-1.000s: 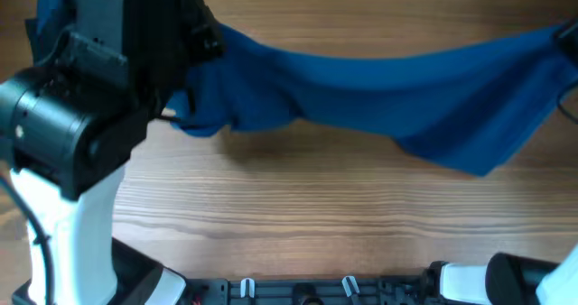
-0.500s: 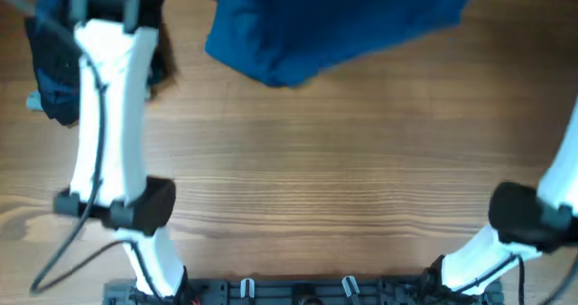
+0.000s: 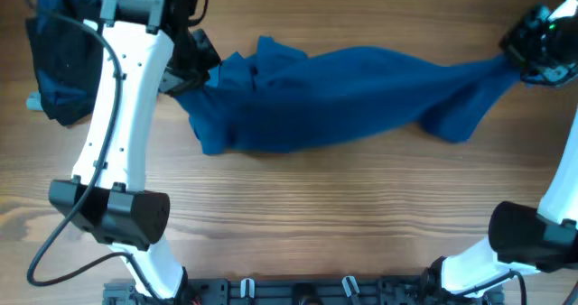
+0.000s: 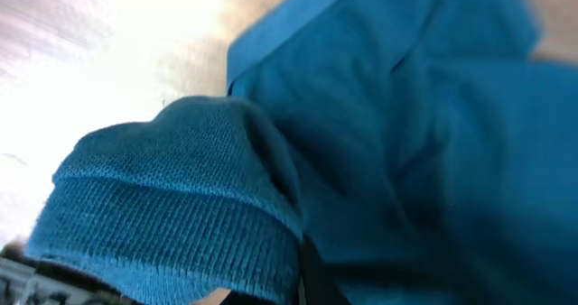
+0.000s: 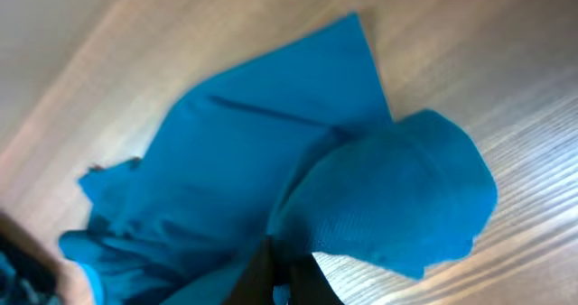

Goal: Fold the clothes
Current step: 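Lower the stretched shirt flat onto the table with both grippers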

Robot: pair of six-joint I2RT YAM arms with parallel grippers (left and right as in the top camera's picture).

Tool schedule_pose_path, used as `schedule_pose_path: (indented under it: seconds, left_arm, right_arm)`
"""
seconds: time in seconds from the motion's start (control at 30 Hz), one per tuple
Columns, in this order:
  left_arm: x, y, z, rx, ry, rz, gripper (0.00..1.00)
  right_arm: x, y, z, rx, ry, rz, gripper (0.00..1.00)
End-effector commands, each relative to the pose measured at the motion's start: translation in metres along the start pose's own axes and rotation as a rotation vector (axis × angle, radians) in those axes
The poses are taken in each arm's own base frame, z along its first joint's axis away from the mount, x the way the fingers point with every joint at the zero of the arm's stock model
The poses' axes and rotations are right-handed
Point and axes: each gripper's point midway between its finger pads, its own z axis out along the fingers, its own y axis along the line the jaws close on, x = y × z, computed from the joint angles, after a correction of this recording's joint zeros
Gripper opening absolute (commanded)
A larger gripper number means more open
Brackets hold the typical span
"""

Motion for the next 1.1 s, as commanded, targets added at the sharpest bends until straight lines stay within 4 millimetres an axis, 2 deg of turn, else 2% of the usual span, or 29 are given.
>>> schedule_pose_path:
  seconds: [0.0,0.07,0.17,0.23,0.27,0.3,0.33,0.4,0.5,0.6,0.67,0.73,0.77,0.87,0.93,1.0,1.07]
  left_arm:
    - [0.026,0.012,0.029,-0.064,0.131,-0.015,0.04]
    - [0.044,0.015,0.045,-0.09,0.214,-0.006,0.04]
    - [0.074,0.013,0.061,-0.134,0.304,0.039,0.04]
    - [0.109,0.004,0.071,-0.161,0.378,0.109,0.04]
    - [0.136,-0.005,0.074,-0.179,0.415,0.157,0.04]
    - [0.149,-0.011,0.074,-0.189,0.422,0.181,0.04]
    - [0.163,-0.018,0.073,-0.185,0.435,0.213,0.04]
    - [0.203,-0.036,0.068,-0.164,0.482,0.3,0.04]
    - [0.239,-0.043,0.061,-0.197,0.439,0.38,0.04]
    - [0.248,-0.043,0.05,-0.169,0.416,0.401,0.04]
    - [0.248,-0.032,0.04,-0.155,0.391,0.379,0.04]
    - [0.246,-0.011,0.039,-0.19,0.354,0.331,0.04]
    - [0.245,0.009,0.041,-0.228,0.338,0.275,0.04]
    - [0.253,0.036,0.051,-0.29,0.378,0.242,0.04]
    - [0.259,0.051,0.06,-0.349,0.402,0.224,0.04]
    - [0.264,0.061,0.065,-0.39,0.424,0.214,0.04]
    - [0.269,0.071,0.071,-0.427,0.445,0.212,0.15]
  right_arm:
    - [0.024,-0.023,0.027,0.096,0.104,-0.009,0.04]
    - [0.04,-0.04,0.037,0.164,0.147,-0.008,0.04]
    - [0.074,-0.06,0.042,0.207,0.218,0.008,0.04]
    - [0.093,-0.082,0.043,0.287,0.23,0.039,0.04]
    - [0.103,-0.098,0.045,0.357,0.226,0.078,0.04]
    - [0.109,-0.102,0.046,0.373,0.237,0.09,0.04]
    - [0.113,-0.104,0.048,0.381,0.246,0.101,0.04]
    - [0.116,-0.106,0.049,0.387,0.253,0.108,0.04]
    - [0.113,-0.11,0.035,0.396,0.179,0.147,0.05]
    - [0.115,-0.11,0.012,0.345,0.1,0.121,0.05]
    - [0.121,-0.111,0.006,0.323,0.086,0.104,0.11]
    - [0.135,-0.118,0.011,0.339,0.117,0.102,0.13]
    - [0.149,-0.126,0.022,0.365,0.169,0.105,0.12]
    - [0.17,-0.136,0.037,0.402,0.25,0.126,0.05]
    - [0.173,-0.136,0.038,0.401,0.261,0.131,0.05]
    - [0.173,-0.136,0.038,0.401,0.261,0.131,0.09]
    - [0.173,-0.136,0.038,0.401,0.26,0.131,0.19]
